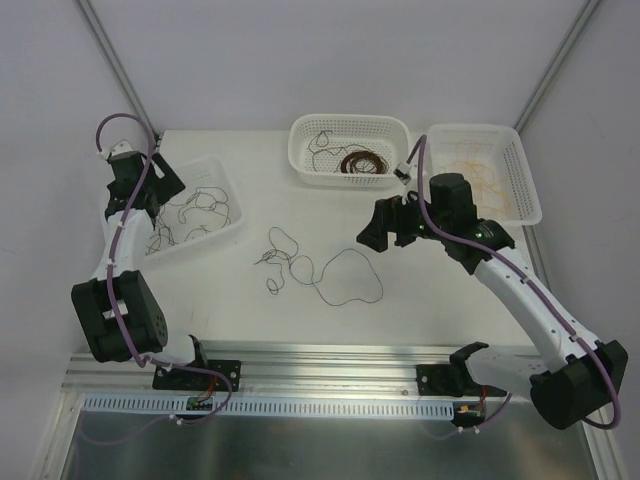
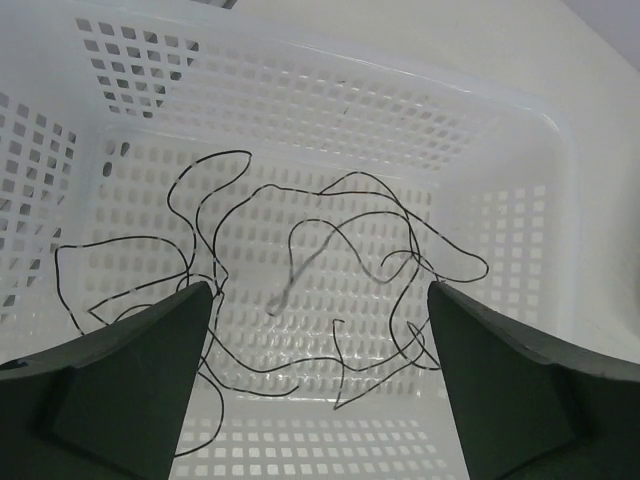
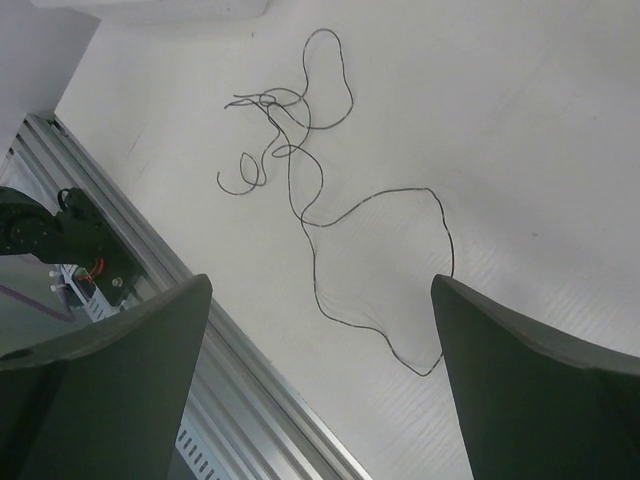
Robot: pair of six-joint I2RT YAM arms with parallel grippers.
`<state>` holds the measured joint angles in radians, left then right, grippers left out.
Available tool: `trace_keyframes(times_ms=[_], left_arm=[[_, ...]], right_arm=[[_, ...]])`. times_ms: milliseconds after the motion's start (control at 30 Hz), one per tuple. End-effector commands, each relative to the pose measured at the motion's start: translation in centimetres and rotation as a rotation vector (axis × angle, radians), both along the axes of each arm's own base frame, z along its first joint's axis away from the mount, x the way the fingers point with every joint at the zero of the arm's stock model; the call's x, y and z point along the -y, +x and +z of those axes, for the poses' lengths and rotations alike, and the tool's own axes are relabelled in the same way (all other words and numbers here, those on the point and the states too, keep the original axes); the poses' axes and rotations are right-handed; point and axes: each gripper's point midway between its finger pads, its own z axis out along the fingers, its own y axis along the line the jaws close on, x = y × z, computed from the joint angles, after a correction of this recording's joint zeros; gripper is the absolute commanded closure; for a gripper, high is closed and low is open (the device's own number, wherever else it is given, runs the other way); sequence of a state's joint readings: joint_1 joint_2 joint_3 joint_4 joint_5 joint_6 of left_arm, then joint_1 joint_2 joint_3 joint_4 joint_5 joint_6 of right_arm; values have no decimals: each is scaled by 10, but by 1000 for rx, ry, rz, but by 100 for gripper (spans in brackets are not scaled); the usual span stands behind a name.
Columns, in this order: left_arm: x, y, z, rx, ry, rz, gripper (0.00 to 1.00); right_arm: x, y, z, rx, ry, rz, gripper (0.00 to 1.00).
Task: Untangle the cables
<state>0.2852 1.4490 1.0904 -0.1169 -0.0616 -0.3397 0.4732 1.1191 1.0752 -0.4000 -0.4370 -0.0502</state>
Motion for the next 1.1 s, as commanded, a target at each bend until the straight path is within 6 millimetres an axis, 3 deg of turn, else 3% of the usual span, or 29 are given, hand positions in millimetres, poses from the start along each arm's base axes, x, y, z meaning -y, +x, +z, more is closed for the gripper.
trace_keyframes(times_ms=[0,100,333,467,600,800,967,1033,1067], left_arm=[[10,-8,29,73,20,-55,8],[34,-19,29,72,-50,-126,7],[126,-54,16,26,-120,-383,11],[190,-80,6,-10,-151,-569,15],[228,-107,-13,-60,-192,-694,16],[255,-133,-41,-136,-170,-811,16],[254,-141,-60,-188,-146,-822,16],[253,-144,-67,-209,-137,-829,17],[254,-144,-68,-211,-136,-832,17]], right_arm=[[-9,0,-15,-8,-20,58,4],[-17,-1,-32,-43,-52,90,4],[-49,-1,-77,-109,-136,177,5],[-76,0,-100,-135,-153,240,10],[-100,4,-123,-187,-147,290,20],[-136,13,-151,-219,-129,340,29],[-164,19,-172,-253,-99,370,37],[-170,19,-175,-265,-89,386,44],[-174,20,-178,-266,-85,390,53]])
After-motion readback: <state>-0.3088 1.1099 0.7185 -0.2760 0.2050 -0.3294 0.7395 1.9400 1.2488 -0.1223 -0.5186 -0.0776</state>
